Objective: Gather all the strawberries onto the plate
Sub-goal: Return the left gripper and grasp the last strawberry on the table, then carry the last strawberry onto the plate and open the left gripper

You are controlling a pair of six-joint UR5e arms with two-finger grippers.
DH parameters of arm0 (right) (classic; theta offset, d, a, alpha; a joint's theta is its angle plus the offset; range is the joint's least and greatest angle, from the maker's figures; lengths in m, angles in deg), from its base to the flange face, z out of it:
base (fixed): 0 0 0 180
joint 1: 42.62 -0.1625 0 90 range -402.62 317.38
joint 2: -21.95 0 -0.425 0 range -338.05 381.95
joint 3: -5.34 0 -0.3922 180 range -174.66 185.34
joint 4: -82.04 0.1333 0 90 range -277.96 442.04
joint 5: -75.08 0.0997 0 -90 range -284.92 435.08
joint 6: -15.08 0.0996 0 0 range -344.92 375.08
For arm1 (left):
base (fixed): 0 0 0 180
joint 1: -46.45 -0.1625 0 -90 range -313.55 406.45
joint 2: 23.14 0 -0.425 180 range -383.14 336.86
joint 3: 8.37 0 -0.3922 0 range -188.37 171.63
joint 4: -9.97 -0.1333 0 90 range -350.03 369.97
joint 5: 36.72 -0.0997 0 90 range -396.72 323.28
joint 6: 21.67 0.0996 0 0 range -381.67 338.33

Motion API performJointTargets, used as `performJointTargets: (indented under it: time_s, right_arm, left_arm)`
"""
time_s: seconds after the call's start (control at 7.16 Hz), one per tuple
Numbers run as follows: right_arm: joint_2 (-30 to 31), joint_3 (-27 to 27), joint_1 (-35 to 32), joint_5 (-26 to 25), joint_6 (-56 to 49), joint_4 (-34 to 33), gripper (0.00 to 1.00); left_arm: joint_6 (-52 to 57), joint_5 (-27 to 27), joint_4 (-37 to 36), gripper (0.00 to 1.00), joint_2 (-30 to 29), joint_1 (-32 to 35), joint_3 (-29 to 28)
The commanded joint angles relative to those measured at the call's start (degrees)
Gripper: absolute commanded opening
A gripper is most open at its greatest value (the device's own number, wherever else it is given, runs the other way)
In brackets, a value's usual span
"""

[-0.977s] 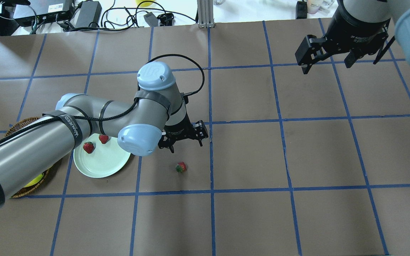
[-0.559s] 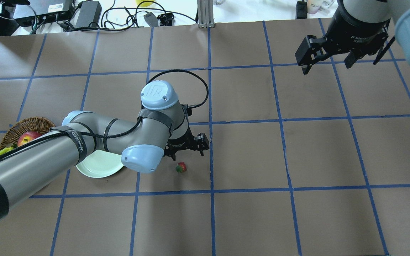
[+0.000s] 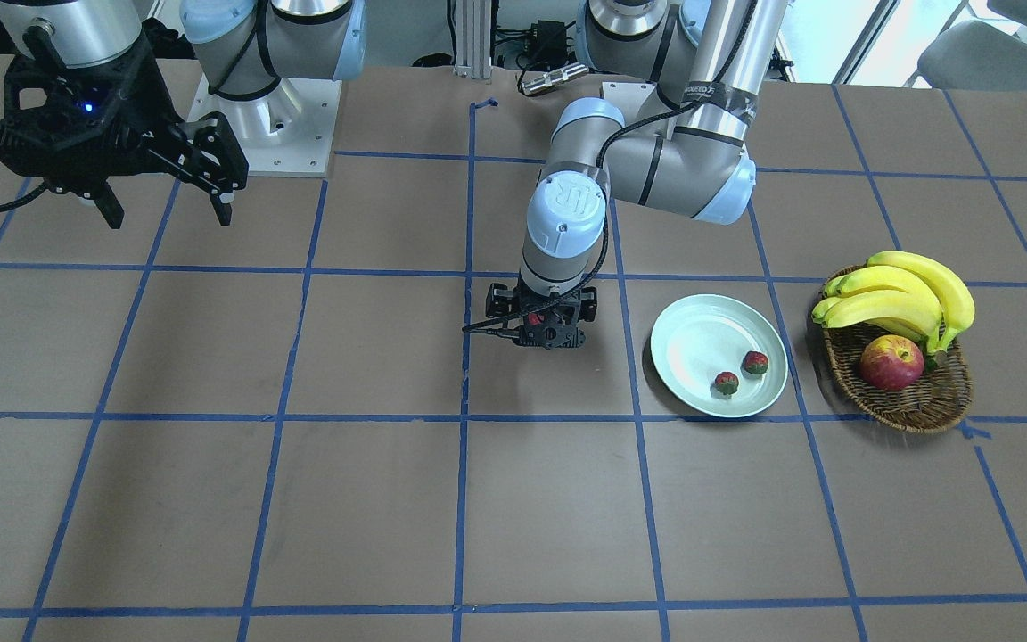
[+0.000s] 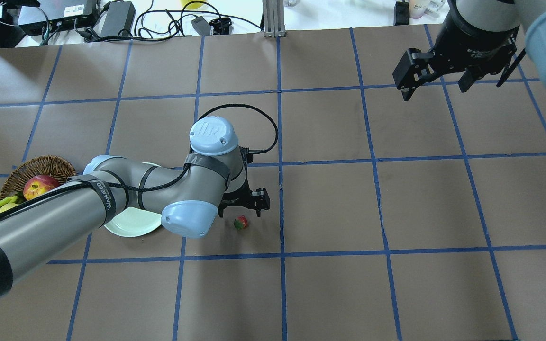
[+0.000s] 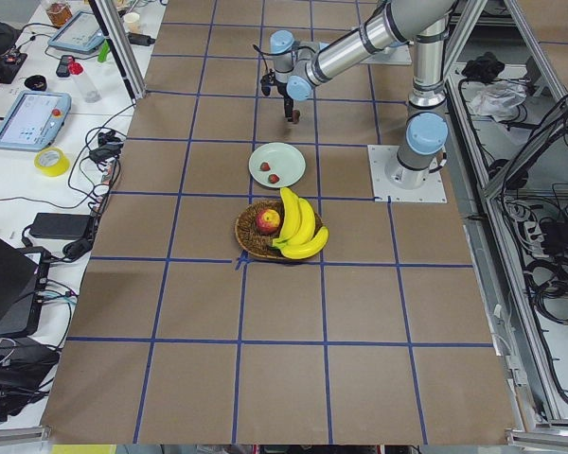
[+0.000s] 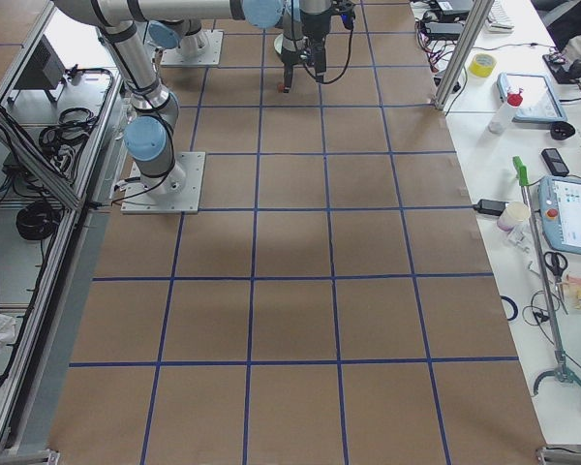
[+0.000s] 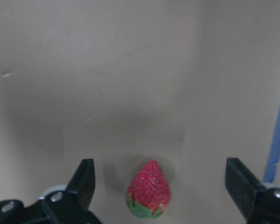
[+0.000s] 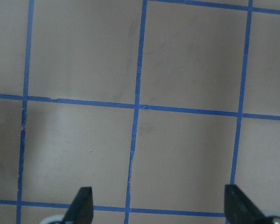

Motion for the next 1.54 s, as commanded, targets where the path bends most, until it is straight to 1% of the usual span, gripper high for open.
performJointTargets:
  time_s: [0.0, 0.14, 0.28, 0.42, 0.56, 0.84, 0.98, 1.12, 1.26, 1.4]
  right_arm:
    - [0.0, 0.0, -0.2, -0.1, -0.3, 0.1, 1.00]
    - [0.0, 0.1, -0.2, 0.4, -0.4, 0.1, 1.00]
    - [0.1, -0.5, -0.2, -0.2, -0.6, 0.3, 1.00]
    - [0.4, -0.9, -0.2, -0.2, -0.7, 0.8, 1.00]
    - [0.1, -0.9, -0.2, 0.2, -0.6, 0.8, 1.00]
    - [0.0, -0.9, -0.3, 0.0, -0.5, 0.8, 1.00]
    - [0.0, -0.9, -0.3, 0.0, -0.4, 0.8, 1.00]
    - [0.0, -0.9, -0.3, 0.1, -0.4, 0.8, 1.00]
    - [0.0, -0.9, -0.3, 0.1, -0.4, 0.8, 1.00]
    - [0.0, -0.9, -0.3, 0.2, -0.4, 0.8, 1.00]
  left_arm:
    - [0.1, -0.3, 0.0, 0.81, 0.1, 0.0, 0.2]
    - [-0.4, 0.0, 0.0, 0.75, 0.0, 0.0, 0.2]
    - [-0.4, 0.0, 0.2, 0.64, 0.0, 0.0, 0.1]
    - [-0.4, -0.1, 1.5, 0.13, 0.1, 0.0, -0.2]
    - [-0.4, -0.1, 1.8, 0.00, 0.1, 0.0, -0.3]
    - [-0.6, -0.1, 1.4, 0.00, 1.2, -0.1, -1.3]
    - [-0.3, -0.5, 2.1, 0.00, 1.6, -0.7, -3.9]
    - [0.7, -0.9, 7.6, 0.00, 1.8, -3.2, -8.2]
    - [4.8, -1.8, 15.6, 0.00, 2.1, -8.9, -14.5]
    - [10.8, -1.9, 22.7, 0.00, 1.9, -14.5, -18.0]
